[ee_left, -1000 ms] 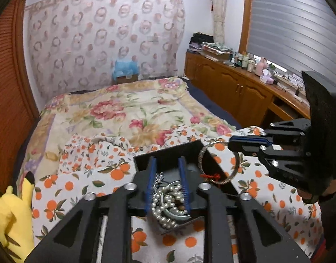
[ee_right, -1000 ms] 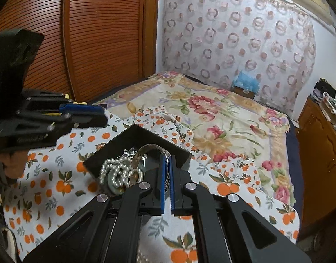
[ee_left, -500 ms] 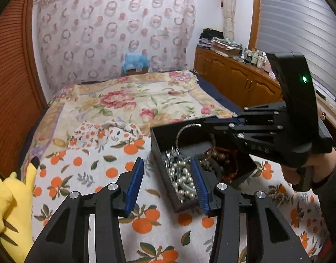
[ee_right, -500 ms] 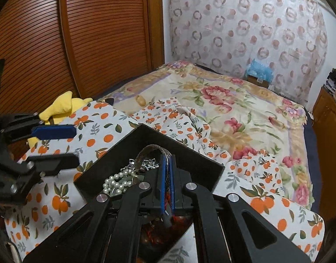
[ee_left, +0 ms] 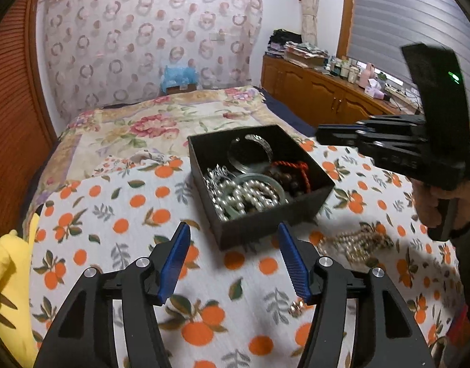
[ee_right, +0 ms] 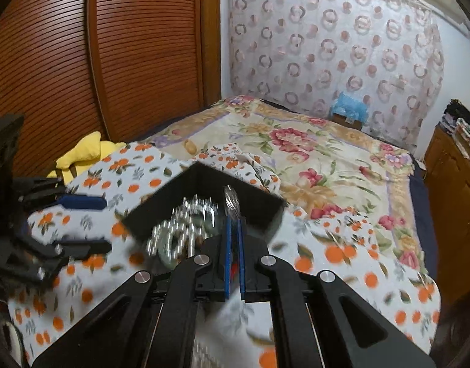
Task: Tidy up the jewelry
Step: 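Open the left tool to drop the pearls into the box while the right tool releases the bangle inside, then grasp the gold chain with the right tool while the left tool moves to the flower brooch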
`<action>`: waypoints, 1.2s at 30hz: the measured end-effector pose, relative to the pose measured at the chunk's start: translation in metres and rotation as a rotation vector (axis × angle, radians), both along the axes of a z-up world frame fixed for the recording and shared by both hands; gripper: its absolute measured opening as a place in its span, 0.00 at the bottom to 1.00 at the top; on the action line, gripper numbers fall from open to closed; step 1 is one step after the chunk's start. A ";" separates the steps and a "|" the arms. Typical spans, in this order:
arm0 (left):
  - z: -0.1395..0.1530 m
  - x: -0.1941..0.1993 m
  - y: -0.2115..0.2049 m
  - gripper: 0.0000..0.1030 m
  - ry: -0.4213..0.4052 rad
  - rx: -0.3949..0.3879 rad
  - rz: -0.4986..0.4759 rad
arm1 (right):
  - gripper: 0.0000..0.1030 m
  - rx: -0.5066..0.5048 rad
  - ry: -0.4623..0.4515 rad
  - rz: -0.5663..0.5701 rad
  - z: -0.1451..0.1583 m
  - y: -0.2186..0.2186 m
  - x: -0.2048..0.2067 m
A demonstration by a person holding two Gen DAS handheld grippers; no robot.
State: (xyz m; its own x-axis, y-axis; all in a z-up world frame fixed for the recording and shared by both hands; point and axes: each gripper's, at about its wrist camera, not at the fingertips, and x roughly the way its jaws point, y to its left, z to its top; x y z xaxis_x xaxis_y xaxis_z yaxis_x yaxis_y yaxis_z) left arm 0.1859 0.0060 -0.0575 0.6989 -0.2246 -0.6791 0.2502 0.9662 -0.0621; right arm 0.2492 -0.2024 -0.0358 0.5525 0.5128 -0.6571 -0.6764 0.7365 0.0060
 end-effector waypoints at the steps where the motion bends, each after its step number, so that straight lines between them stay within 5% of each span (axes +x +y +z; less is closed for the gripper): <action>1: -0.002 -0.004 -0.001 0.56 0.001 0.001 -0.001 | 0.05 -0.002 0.006 -0.004 -0.001 -0.006 -0.006; 17: -0.027 -0.048 -0.019 0.61 0.051 -0.020 -0.053 | 0.14 -0.084 0.100 -0.105 -0.043 -0.070 -0.056; 20: -0.027 -0.057 -0.019 0.61 0.047 -0.022 -0.053 | 0.15 -0.095 0.122 -0.104 -0.051 -0.071 -0.063; 23: -0.026 -0.062 -0.018 0.61 0.046 -0.029 -0.052 | 0.26 -0.099 0.144 -0.098 -0.056 -0.070 -0.067; 36: -0.025 -0.068 -0.014 0.61 0.046 -0.034 -0.047 | 0.27 -0.135 0.155 -0.087 -0.064 -0.047 -0.052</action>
